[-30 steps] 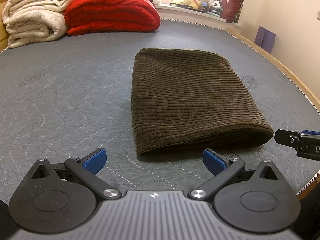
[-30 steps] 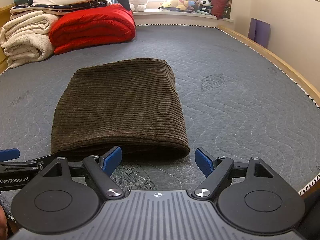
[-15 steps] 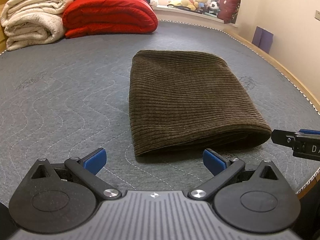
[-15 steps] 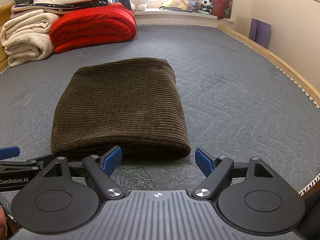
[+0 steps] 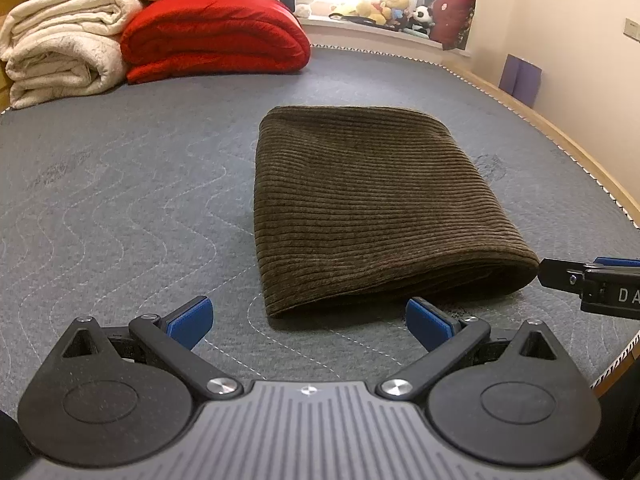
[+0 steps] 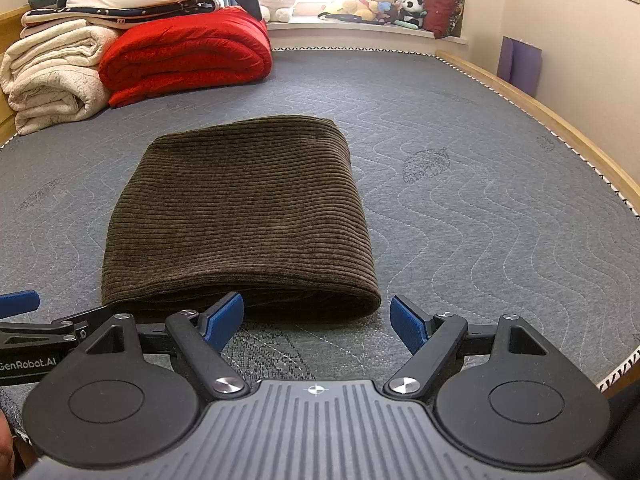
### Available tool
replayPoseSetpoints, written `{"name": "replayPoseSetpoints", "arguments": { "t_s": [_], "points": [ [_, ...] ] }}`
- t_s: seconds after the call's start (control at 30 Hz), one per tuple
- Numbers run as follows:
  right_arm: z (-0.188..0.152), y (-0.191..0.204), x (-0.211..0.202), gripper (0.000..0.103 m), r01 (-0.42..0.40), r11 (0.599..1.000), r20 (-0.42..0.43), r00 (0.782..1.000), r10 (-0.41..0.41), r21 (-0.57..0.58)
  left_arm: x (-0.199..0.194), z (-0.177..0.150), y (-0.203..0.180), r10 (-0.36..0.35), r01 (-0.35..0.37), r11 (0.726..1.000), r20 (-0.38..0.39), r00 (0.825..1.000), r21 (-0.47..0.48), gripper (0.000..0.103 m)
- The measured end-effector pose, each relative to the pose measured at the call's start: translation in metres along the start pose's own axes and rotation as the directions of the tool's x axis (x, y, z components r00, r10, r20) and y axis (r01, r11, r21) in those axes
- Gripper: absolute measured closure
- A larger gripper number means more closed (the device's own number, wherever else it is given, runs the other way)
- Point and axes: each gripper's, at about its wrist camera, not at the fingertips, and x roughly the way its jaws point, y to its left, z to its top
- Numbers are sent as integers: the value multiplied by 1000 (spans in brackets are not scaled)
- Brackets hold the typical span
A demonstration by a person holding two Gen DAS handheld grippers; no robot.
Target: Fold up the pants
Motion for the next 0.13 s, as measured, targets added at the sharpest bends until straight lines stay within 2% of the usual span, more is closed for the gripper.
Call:
{"name": "replayPoseSetpoints", "arguments": {
  "t_s": [0.13],
  "points": [
    [0,0,0,21,0,1000,1,1000,0,-1,-1,0,0,-2,2,1000,12,1000,5,0]
  ]
}}
